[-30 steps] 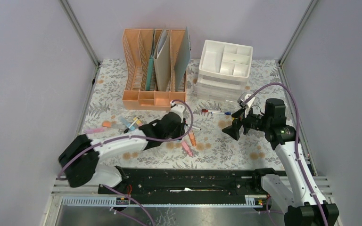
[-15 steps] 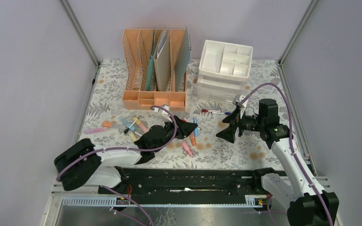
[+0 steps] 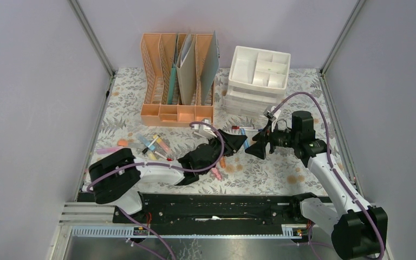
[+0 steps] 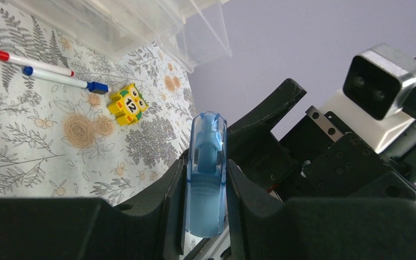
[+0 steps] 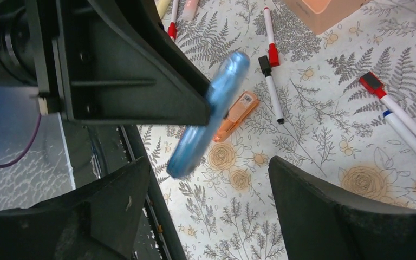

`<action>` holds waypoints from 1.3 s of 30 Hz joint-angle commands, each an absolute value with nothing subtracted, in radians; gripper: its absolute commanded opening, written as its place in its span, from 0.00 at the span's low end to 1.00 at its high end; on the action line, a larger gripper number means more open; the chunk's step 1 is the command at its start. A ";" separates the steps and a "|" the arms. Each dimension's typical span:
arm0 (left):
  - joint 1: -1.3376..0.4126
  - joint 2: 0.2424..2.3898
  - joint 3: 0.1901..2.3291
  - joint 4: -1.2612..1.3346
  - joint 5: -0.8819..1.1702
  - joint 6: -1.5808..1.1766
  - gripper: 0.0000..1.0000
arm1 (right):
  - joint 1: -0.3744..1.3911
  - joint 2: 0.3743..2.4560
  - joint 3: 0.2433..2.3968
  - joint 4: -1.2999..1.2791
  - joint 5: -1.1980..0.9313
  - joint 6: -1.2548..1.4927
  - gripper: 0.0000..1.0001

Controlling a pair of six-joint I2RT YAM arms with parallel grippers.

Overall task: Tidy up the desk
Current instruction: Place the stationery in the drawer.

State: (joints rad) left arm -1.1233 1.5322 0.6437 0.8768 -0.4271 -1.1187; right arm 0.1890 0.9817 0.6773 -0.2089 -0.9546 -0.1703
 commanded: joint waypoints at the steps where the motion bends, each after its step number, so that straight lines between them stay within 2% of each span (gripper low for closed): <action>1: -1.152 1.590 0.734 0.880 -0.494 -1.172 0.00 | 0.211 0.989 0.678 -0.156 -0.932 -0.132 0.84; 8: -1.179 1.614 0.789 0.821 -0.534 -1.177 0.00 | 0.218 1.010 0.678 -0.142 -0.902 -0.107 0.64; 11: -1.181 1.611 0.796 0.815 -0.541 -1.173 0.00 | 0.223 1.018 0.682 -0.146 -0.891 -0.107 0.49; 14: -1.183 1.612 0.797 0.825 -0.539 -1.169 0.00 | 0.225 1.021 0.684 -0.148 -0.882 -0.108 0.38; 16: -1.183 1.612 0.791 0.839 -0.533 -1.169 0.00 | 0.225 1.023 0.690 -0.152 -0.873 -0.111 0.25; 17: -1.183 1.612 0.787 0.848 -0.530 -1.166 0.04 | 0.225 1.022 0.693 -0.157 -0.868 -0.113 0.16; 20: -1.183 1.598 0.765 0.876 -0.510 -1.136 0.20 | 0.225 1.014 0.703 -0.172 -0.857 -0.124 0.00; 23: -1.183 1.557 0.719 0.920 -0.481 -1.046 0.39 | 0.225 1.001 0.712 -0.200 -0.851 -0.161 0.00; 27: -1.179 1.477 0.595 1.065 -0.403 -0.846 0.79 | 0.225 0.988 0.735 -0.277 -0.864 -0.259 0.00; 29: -1.168 1.429 0.501 1.139 -0.397 -0.789 0.97 | 0.225 0.983 0.744 -0.303 -0.861 -0.297 0.00; 35: -1.051 1.253 0.277 1.156 -0.248 -0.739 0.99 | 0.225 0.957 0.776 -0.395 -0.826 -0.450 0.00; 39: -1.003 1.074 0.205 0.916 -0.217 -0.672 0.99 | 0.225 0.940 0.841 -0.440 -0.730 -0.524 0.00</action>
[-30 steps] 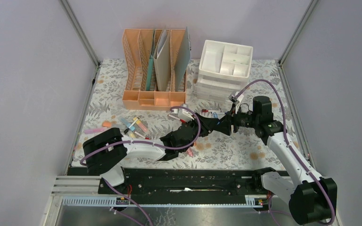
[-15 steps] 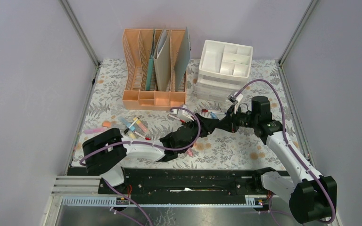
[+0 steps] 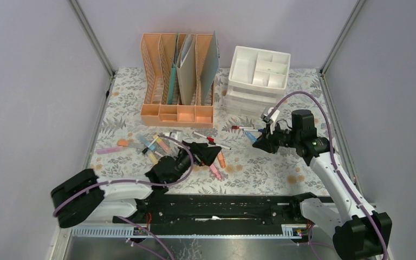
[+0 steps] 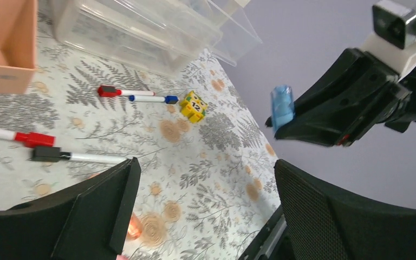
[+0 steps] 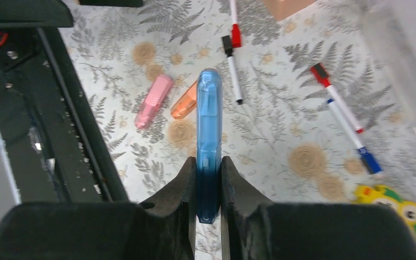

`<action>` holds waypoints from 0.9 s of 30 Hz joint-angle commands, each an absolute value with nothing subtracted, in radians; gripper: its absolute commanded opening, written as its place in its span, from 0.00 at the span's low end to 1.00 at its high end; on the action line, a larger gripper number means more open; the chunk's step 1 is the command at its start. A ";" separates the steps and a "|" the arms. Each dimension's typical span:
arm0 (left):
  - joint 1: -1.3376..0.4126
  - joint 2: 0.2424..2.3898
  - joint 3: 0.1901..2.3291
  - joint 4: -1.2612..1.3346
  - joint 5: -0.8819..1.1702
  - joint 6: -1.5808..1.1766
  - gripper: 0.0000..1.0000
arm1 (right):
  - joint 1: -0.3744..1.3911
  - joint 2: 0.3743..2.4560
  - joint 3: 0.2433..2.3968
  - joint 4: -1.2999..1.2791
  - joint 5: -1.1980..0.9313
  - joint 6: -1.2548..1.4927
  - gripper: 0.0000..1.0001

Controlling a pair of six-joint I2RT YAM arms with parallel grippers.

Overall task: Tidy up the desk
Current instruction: Place the stationery in the drawer.

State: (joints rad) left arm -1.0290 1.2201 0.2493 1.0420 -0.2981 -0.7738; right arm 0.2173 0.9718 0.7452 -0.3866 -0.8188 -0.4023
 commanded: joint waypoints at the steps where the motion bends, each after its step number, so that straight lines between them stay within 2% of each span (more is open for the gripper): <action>1: -1.000 1.026 0.200 0.841 -0.229 -0.651 0.99 | 0.225 0.938 0.859 -0.443 -0.707 -0.534 0.00; 8: -0.979 0.682 0.120 0.488 -0.318 -0.600 0.99 | 0.225 1.033 1.075 -0.508 -0.537 -0.712 0.00; 14: -0.971 0.478 0.043 0.379 -0.355 -0.637 0.99 | 0.225 1.231 1.287 -0.534 -0.472 -0.757 0.00; 19: -0.969 0.428 0.033 0.305 -0.346 -0.657 0.99 | 0.225 1.386 1.412 -0.534 -0.472 -0.757 0.00; 20: -0.970 0.428 0.032 0.298 -0.344 -0.660 0.99 | 0.225 1.411 1.433 -0.535 -0.309 -0.808 0.01; 21: -0.970 0.431 0.032 0.293 -0.342 -0.662 0.99 | 0.225 1.434 1.449 -0.534 -0.256 -0.812 0.03; 27: -0.969 0.462 0.035 0.302 -0.328 -0.668 0.99 | 0.225 1.535 1.498 -0.502 -0.119 -0.788 0.07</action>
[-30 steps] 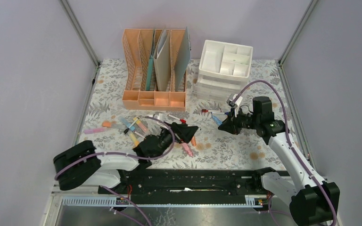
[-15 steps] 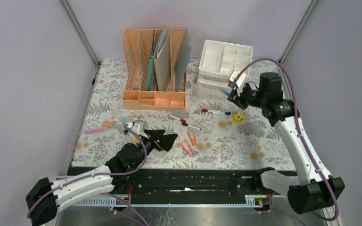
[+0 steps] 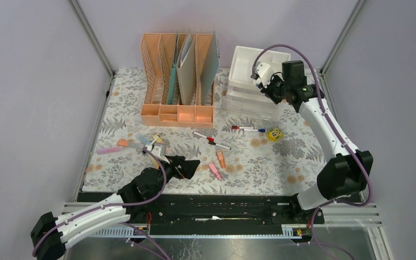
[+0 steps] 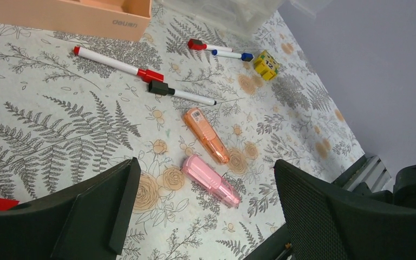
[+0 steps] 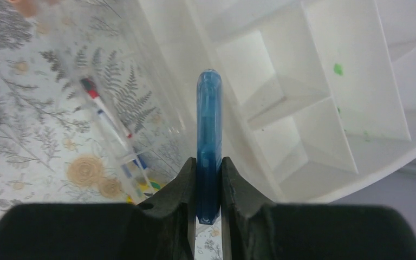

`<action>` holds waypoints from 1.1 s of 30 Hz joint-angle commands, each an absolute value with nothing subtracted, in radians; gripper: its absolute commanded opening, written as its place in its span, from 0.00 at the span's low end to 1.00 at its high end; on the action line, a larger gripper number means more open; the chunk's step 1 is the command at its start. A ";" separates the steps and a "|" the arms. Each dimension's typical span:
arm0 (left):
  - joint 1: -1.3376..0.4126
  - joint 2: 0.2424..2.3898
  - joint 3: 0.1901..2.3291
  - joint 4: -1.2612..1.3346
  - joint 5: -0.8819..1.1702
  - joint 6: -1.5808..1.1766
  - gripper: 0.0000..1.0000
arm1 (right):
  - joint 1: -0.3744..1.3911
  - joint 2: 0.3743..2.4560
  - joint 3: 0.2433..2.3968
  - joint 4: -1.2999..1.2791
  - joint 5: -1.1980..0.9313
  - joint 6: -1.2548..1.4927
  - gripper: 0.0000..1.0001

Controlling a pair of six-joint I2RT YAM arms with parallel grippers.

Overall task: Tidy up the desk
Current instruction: Place the stationery in the drawer, then pick up the stationery from the center of the board.

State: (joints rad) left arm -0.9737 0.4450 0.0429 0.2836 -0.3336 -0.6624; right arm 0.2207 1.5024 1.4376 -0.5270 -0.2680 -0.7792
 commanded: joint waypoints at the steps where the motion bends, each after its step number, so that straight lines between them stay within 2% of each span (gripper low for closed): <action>1: -0.969 0.467 0.035 0.308 -0.324 -0.668 0.99 | 0.225 1.548 1.502 -0.499 -0.108 -0.786 0.08; 8: -0.969 0.496 0.035 0.350 -0.288 -0.680 0.99 | 0.225 1.598 1.495 -0.480 -0.066 -0.765 0.28; 11: -0.969 0.505 0.034 0.378 -0.265 -0.692 0.99 | 0.225 1.604 1.492 -0.479 -0.067 -0.745 0.47; 13: -0.970 0.514 0.032 0.396 -0.250 -0.700 0.99 | 0.225 1.601 1.487 -0.479 -0.079 -0.732 0.55; 23: -0.970 0.560 0.013 0.511 -0.180 -0.737 0.99 | 0.225 1.512 1.459 -0.480 -0.201 -0.648 0.60; 28: -0.968 0.612 0.003 0.619 -0.124 -0.777 0.99 | 0.225 1.404 1.376 -0.479 -0.374 -0.565 0.64; 33: -0.968 0.691 0.035 0.580 -0.136 -0.856 0.99 | 0.224 1.293 1.247 -0.479 -0.631 -0.511 0.68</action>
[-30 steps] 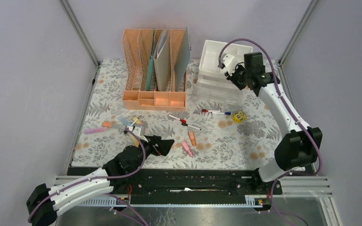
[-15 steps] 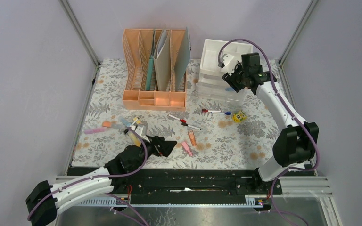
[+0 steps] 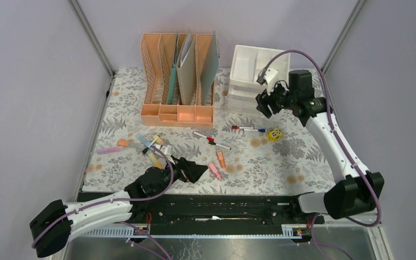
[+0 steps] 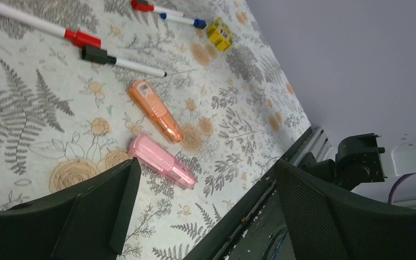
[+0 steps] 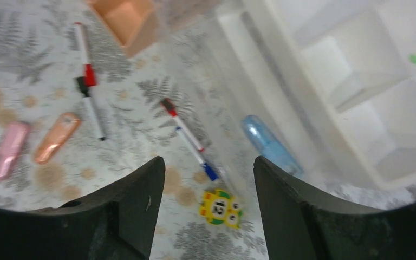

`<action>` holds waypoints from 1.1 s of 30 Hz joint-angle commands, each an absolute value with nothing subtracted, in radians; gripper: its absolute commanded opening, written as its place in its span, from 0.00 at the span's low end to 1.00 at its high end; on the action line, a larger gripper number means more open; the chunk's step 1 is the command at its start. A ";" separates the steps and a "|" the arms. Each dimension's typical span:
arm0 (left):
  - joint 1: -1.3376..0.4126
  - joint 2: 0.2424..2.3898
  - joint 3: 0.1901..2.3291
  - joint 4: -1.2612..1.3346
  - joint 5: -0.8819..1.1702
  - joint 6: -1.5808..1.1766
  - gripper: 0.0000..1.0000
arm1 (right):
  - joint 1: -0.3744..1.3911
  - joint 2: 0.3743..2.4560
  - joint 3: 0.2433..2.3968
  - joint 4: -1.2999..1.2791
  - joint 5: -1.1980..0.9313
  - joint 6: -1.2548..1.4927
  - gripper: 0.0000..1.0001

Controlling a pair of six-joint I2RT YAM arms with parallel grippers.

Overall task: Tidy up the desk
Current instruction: Pick up the stationery from the center of the board.

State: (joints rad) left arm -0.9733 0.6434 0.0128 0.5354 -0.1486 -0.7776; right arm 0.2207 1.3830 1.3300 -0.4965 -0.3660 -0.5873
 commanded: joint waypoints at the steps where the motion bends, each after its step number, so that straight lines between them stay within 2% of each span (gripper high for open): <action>1: -0.968 0.711 0.051 0.551 -0.155 -0.881 0.99 | 0.225 1.269 1.217 -0.479 -0.682 -0.501 0.69; 6: -0.968 0.831 0.177 0.369 -0.201 -0.953 0.99 | 0.225 1.153 1.081 -0.471 -0.814 -0.476 0.74; 13: -0.998 1.081 0.409 0.052 -0.316 -1.129 0.99 | 0.198 1.017 0.924 -0.379 -0.765 -0.493 0.88; 20: -1.113 1.393 0.747 -0.395 -0.520 -1.305 0.95 | 0.137 1.003 0.904 -0.365 -0.793 -0.468 0.90; 27: -1.170 1.620 0.964 -0.539 -0.556 -1.334 0.91 | 0.135 0.994 0.899 -0.364 -0.772 -0.464 0.91; 33: -1.191 1.711 1.055 -0.591 -0.586 -1.326 0.86 | 0.135 0.991 0.898 -0.364 -0.785 -0.462 0.92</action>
State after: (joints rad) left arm -1.1801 1.6867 0.9909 -0.5156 -0.5282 -1.3106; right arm 0.1410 1.0157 0.8982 -0.3973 -0.7612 -0.4728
